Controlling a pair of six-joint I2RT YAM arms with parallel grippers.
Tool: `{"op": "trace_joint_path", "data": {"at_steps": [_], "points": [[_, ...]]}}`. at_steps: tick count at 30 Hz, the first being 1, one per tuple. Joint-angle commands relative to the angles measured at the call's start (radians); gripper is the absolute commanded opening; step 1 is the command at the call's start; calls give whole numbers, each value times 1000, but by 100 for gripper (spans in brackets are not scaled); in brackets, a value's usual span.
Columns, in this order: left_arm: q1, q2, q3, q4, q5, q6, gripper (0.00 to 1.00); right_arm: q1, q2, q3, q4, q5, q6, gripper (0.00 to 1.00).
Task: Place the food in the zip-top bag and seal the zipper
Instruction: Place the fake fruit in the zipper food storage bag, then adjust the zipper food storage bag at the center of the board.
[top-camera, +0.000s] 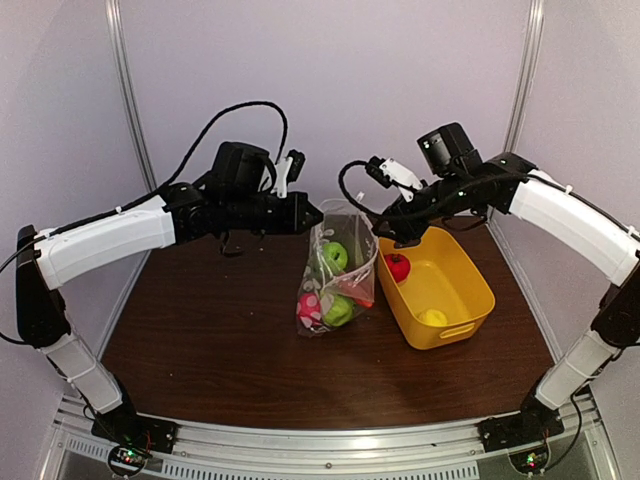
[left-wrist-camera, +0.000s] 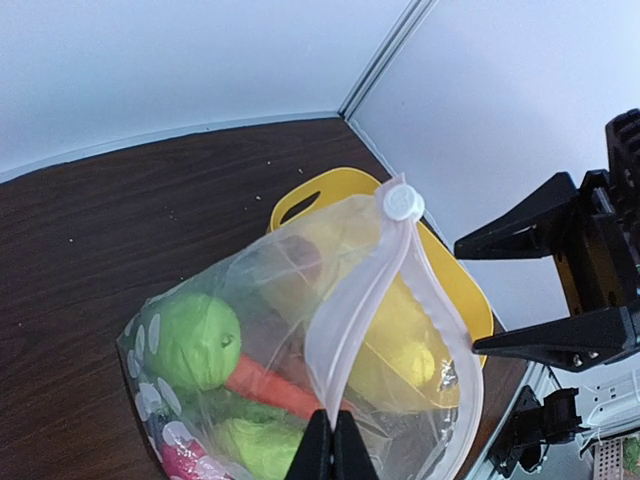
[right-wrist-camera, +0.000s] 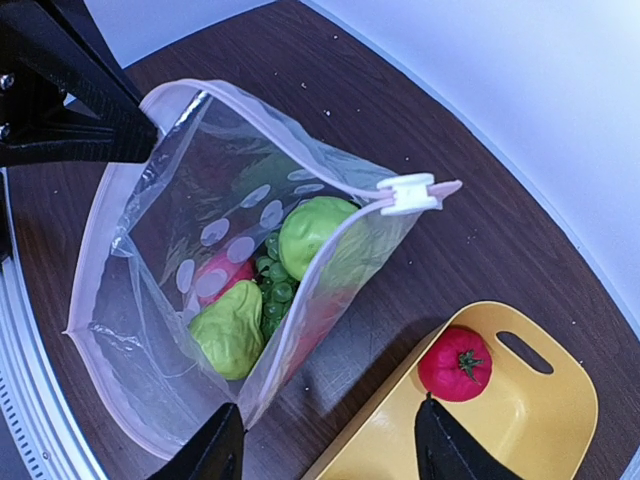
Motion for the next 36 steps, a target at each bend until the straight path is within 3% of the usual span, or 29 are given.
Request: {"op": "trace_joint_path", "data": {"at_steps": [1, 5, 12, 19, 23, 26, 27, 32, 36], "points": [[11, -7, -8, 51, 17, -7, 0, 5, 26, -17, -20, -59, 56, 57], [12, -18, -18, 50, 15, -7, 0, 5, 30, 1, -24, -70, 65, 56], [11, -27, -29, 54, 15, -8, 0, 6, 36, 39, -22, -275, 126, 57], [11, -33, -31, 57, 14, -10, 0, 5, 82, 35, -31, -128, 159, 54], [11, -43, -35, 55, 9, -10, 0, 5, 106, 33, -40, -84, 173, 36], [12, -54, -11, 26, -32, 19, 0, 4, 130, 106, -46, -102, 178, 6], [13, -54, 13, 3, -51, 41, 0, 4, 144, 162, -50, -131, 178, 0], [21, 9, 261, -212, -129, 141, 0, 6, 189, 402, -15, -218, 160, 0], [21, 34, 291, -263, -110, 123, 0, 0, 222, 390, -31, -198, 144, 0]]}}
